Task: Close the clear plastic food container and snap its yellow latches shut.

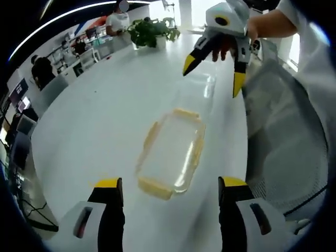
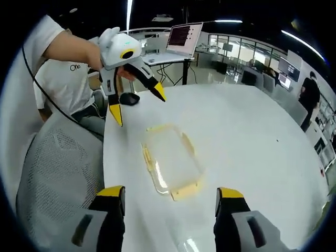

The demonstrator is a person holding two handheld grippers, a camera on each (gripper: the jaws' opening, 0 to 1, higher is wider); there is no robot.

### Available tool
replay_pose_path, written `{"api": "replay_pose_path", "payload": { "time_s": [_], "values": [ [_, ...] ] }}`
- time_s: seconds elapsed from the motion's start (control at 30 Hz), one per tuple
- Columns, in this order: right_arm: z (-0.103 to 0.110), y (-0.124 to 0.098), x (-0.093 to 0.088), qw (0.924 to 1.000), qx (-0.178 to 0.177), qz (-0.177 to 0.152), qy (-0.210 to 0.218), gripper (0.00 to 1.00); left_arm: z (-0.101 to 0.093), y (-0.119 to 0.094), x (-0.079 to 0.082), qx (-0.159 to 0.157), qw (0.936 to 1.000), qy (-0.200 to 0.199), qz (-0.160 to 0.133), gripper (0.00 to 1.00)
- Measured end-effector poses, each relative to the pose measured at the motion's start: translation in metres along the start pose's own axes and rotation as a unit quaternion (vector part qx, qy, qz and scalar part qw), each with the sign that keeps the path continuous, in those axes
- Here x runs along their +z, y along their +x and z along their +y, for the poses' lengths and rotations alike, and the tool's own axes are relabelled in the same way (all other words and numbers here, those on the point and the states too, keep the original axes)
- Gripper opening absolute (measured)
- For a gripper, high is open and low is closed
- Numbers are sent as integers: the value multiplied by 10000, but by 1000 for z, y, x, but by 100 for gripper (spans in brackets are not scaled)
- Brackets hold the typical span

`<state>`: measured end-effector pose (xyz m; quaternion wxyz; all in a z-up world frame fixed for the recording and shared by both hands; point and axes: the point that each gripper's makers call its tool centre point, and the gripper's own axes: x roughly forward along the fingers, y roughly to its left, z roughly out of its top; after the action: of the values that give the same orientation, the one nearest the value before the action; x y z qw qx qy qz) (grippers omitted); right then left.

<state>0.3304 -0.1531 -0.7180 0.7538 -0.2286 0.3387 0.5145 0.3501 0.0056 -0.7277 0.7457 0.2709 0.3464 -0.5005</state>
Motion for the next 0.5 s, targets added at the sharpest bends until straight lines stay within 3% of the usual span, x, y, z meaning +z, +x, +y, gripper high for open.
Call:
{"api": "replay_pose_path", "payload": {
  "time_s": [0.5],
  "values": [
    [-9,9,-3,9999,9,99,-54,65,9,10,-20,-123,9993,210,267,68]
  ]
}}
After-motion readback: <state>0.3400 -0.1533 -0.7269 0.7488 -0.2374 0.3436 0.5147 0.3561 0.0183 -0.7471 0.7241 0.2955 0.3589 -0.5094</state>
